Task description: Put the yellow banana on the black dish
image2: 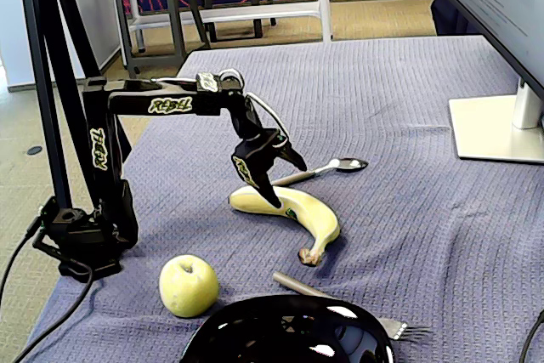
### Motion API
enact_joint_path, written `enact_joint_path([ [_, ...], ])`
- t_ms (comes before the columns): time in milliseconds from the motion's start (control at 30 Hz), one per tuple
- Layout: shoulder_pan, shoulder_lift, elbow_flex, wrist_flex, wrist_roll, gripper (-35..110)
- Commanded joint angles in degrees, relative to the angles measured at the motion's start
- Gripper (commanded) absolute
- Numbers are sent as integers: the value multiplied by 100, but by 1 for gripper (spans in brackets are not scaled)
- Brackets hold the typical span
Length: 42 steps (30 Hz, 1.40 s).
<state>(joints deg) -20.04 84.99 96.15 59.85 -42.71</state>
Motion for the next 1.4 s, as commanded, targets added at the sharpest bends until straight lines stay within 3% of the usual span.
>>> enact_joint_path([
  [0, 105, -79, -352, -62, 202, 35],
  [1367, -79, -1055, -932, 79, 378, 27],
])
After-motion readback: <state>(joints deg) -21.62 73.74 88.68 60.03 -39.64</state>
